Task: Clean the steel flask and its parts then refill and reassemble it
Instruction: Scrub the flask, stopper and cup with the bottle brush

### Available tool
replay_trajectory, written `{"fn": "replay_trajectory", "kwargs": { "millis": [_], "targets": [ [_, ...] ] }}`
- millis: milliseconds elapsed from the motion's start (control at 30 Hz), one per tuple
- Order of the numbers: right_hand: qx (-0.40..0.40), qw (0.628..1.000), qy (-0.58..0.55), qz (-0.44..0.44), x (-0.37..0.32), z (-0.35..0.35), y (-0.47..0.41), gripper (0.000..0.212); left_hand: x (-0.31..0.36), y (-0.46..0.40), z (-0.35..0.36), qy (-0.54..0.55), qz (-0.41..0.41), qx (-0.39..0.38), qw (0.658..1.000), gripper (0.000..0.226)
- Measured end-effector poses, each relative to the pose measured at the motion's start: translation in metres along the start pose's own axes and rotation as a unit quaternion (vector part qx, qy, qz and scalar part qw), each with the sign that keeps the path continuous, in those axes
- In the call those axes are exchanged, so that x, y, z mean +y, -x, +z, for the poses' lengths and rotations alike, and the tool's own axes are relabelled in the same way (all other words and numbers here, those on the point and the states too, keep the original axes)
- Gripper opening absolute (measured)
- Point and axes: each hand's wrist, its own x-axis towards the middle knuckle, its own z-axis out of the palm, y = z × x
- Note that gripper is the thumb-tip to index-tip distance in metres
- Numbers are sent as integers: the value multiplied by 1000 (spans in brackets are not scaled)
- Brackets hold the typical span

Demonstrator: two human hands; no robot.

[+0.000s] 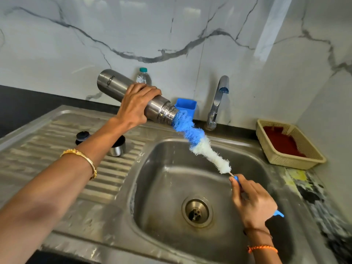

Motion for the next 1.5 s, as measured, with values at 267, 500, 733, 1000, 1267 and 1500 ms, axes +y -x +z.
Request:
{"fn": "replay_trajectory", "kwargs": {
  "millis": [267,500,733,1000,1267,1500],
  "targets": [
    [-38,998,-34,41,-13,-7,-4,47,4,13,12,8,29,-28,999,76],
    [-305,924,-145,180,-16,-14,-12,27,2,21,8,8,108,-66,992,80],
    [-381,767,-344,384,-37,-3,-10,42,29,33,34,41,104,-41,993,79],
    [-512,572,-369,525,-48,-7,-25,40,30,26,35,35,191,13,981,72],
    [-474,709,-314,417,-57,-3,-54,45,27,33,34,38,106,9,994,80],
    [-210,977,8,34,-47,6,-23,41,19,27,23,1,51,-40,998,76]
  ]
}}
